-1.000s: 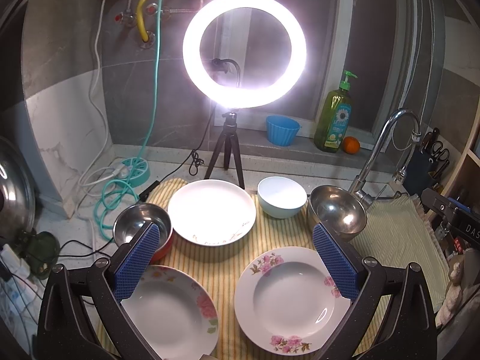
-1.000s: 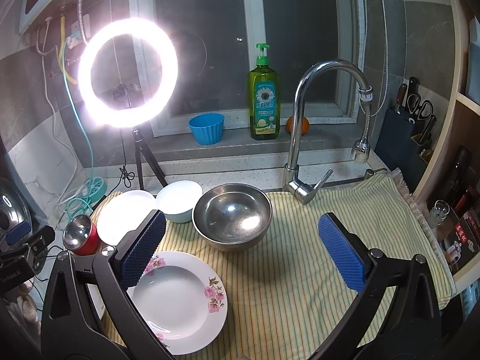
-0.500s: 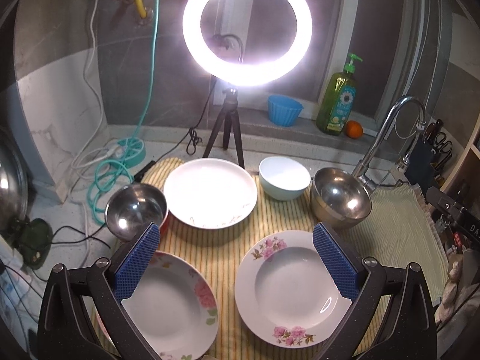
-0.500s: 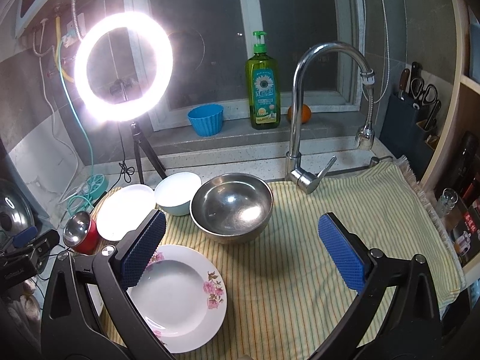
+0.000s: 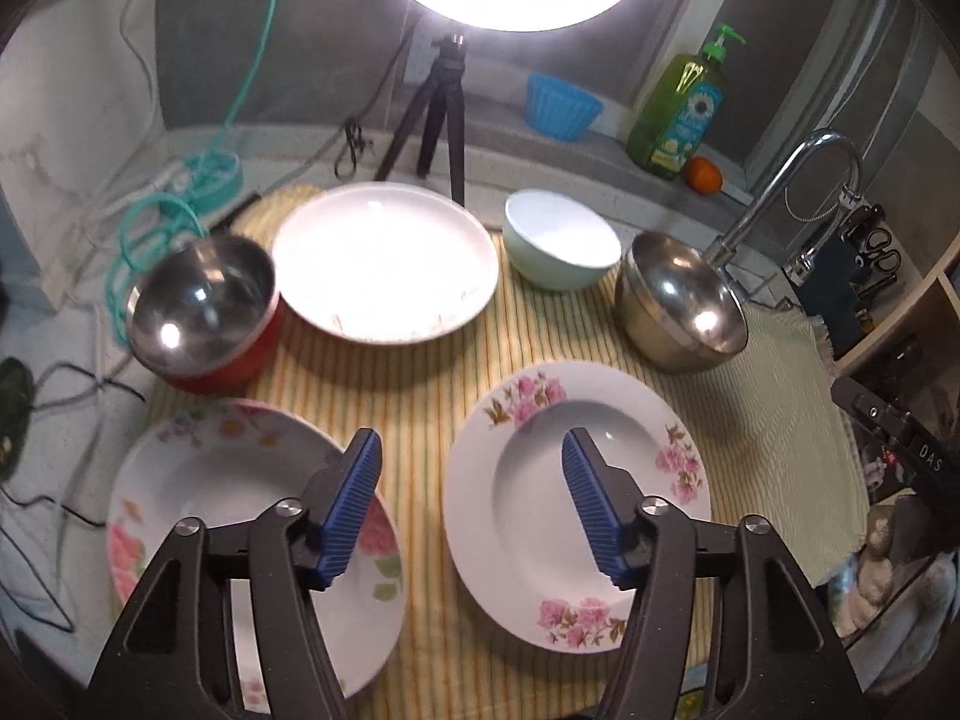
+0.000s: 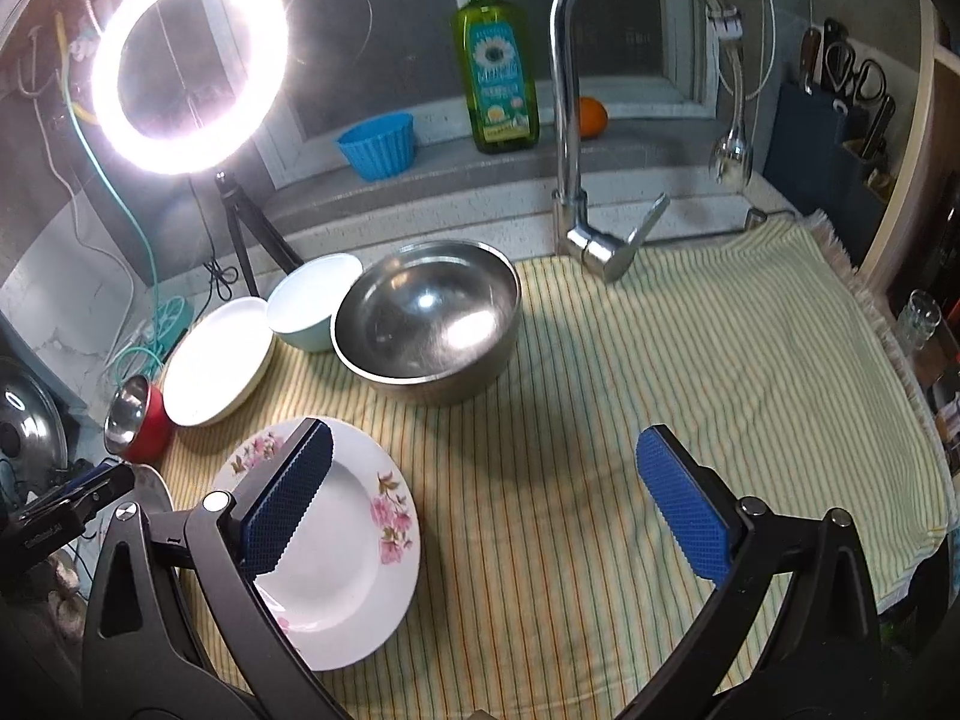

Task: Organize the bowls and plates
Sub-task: 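Close the right tool on the rim of the pink-flowered deep plate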

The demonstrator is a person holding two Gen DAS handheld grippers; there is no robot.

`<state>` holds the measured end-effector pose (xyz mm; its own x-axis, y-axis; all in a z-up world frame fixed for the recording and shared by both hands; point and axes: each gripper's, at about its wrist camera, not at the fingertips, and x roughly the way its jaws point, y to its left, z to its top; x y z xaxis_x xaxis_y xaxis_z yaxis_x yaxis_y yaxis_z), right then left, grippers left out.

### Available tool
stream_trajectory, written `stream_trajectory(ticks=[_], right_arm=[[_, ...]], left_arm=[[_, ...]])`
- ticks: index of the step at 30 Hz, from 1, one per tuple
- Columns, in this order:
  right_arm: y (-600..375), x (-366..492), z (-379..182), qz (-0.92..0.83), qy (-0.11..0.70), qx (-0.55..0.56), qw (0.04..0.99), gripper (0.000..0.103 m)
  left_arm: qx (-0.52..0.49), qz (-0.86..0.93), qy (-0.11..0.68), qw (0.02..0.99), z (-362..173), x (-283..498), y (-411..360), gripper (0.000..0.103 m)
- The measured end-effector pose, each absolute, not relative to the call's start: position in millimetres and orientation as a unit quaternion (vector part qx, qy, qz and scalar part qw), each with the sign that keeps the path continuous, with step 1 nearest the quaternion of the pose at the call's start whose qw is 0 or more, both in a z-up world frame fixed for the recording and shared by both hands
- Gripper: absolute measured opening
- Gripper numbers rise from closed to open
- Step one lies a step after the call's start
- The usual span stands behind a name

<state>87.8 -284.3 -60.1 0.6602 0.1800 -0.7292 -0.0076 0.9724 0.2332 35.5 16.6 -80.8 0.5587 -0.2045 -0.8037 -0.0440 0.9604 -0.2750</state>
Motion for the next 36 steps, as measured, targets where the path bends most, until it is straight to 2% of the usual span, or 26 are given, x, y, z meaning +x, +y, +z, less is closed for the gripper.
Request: stream_trajectory(ticks=[2,4,5,7,9,10,15,18,24,36], right_arm=[[-284,89,-68,0.063,0.425,0.112,0.896,0.101],[-284,91,-78,0.074,0.441,0.116,0.887,0.087],[-283,92,-84,0.079,0.454,0.117,0.88,0.083],[-281,94,-94,0.093,0.469,0.127,0.869,0.071],[-277,98,-105,0.109,0.487,0.138,0.856,0.051],[-274,100,-110,0.114,0.491,0.14,0.852,0.044],[-269,104,-130,0.136,0.525,0.148,0.827,0.03],[-267,108,-140,0.14,0.542,0.151,0.815,0.027],[-266,115,-155,0.15,0.562,0.175,0.794,0.023],[-258,124,-171,0.174,0.585,0.197,0.767,0.02]], left_arm=[[-0.143,-0.052,0.481,0.863,-90,37,17,0.054],[-0.146,-0.061,0.493,0.856,-98,37,15,0.045],[-0.146,-0.064,0.498,0.853,-101,38,14,0.042],[-0.146,-0.071,0.507,0.846,-107,42,14,0.039],[-0.148,-0.074,0.516,0.84,-113,46,14,0.036],[-0.146,-0.075,0.52,0.838,-115,48,14,0.036],[-0.136,-0.077,0.535,0.83,-127,58,15,0.033],[-0.137,-0.084,0.54,0.826,-131,64,16,0.027],[-0.14,-0.092,0.553,0.816,-140,75,15,0.024],[-0.144,-0.095,0.562,0.809,-147,79,15,0.022]])
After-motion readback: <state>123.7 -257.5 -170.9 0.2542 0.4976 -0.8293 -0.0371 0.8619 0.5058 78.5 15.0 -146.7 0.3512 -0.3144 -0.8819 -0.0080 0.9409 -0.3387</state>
